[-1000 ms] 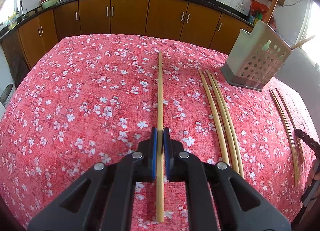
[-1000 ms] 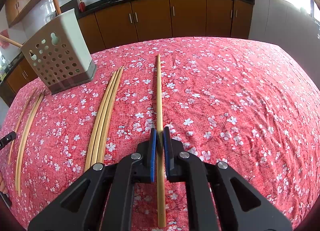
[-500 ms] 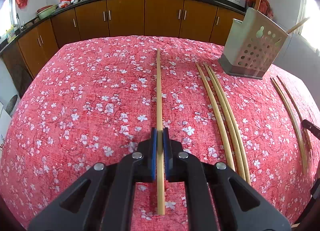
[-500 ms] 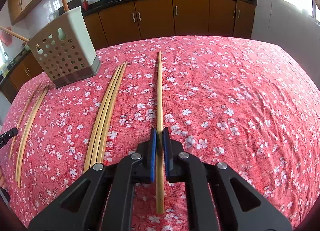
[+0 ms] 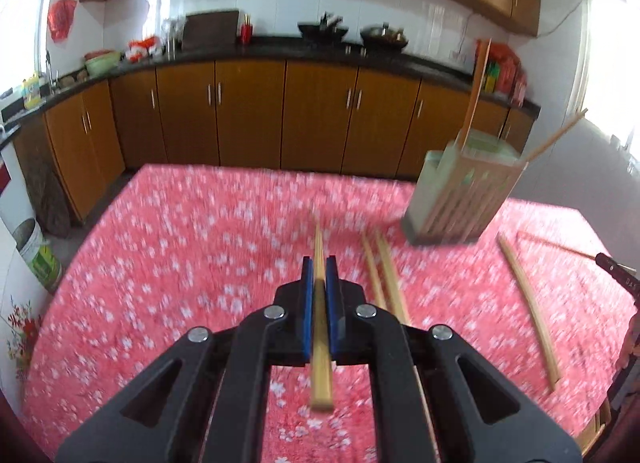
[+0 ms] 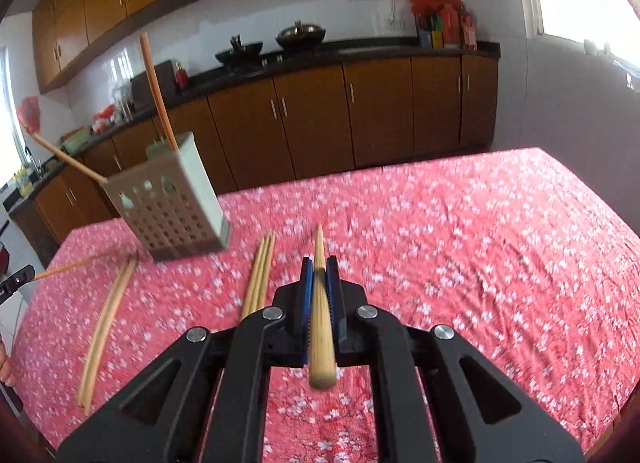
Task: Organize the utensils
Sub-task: 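Carry the left gripper's chopstick into the holder while the right gripper inserts its own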
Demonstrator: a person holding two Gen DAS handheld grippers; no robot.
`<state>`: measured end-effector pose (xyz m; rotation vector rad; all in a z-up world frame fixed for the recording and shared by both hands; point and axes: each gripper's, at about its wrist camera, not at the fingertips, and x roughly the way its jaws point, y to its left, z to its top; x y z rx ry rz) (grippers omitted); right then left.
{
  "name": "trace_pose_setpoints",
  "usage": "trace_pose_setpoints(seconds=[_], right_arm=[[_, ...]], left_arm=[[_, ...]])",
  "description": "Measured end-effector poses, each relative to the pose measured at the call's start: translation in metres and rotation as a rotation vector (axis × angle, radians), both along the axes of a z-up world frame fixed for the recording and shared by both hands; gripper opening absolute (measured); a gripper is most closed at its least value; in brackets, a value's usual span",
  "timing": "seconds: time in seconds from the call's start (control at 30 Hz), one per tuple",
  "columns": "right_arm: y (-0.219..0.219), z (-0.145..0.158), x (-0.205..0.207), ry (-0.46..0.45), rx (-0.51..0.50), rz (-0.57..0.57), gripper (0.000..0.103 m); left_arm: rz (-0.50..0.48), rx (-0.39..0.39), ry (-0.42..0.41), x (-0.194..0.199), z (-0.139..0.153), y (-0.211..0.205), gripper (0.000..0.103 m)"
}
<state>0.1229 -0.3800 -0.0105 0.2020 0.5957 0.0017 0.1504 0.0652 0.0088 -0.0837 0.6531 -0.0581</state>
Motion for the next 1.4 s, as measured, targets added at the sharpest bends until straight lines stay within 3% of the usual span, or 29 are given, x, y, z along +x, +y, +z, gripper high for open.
trace_pose_setpoints(seconds=[0.17, 0.47, 0.7, 0.9, 1.13, 1.4], right_arm=[[0.002, 0.022, 0.002, -0.07, 0.004, -0.003, 0.007], [0.005, 0.053, 0.002, -0.146, 0.034, 0.013, 0.007], [0.025, 0.118, -0.007, -0.299, 0.102, 0.133, 0.007], [0.053, 0.149, -0.007, -0.39, 0.117, 0.22, 0.007], [0.074, 0.154, 0.015, -0.424, 0.082, 0.209, 0.007], [0.084, 0.146, 0.045, -0.414, 0.049, 0.178, 0.007]], left_arm=[[-0.012, -0.019, -0.088, -0.003, 0.032, -0.007, 0.007], [-0.065, -0.02, -0.146, -0.001, 0.071, -0.024, 0.007], [-0.161, -0.026, -0.22, -0.01, 0.121, -0.053, 0.007], [-0.228, -0.078, -0.253, -0.007, 0.15, -0.076, 0.007], [-0.181, -0.094, -0.336, 0.014, 0.166, -0.096, 0.007], [-0.104, -0.169, -0.401, 0.047, 0.174, -0.095, 0.007]])
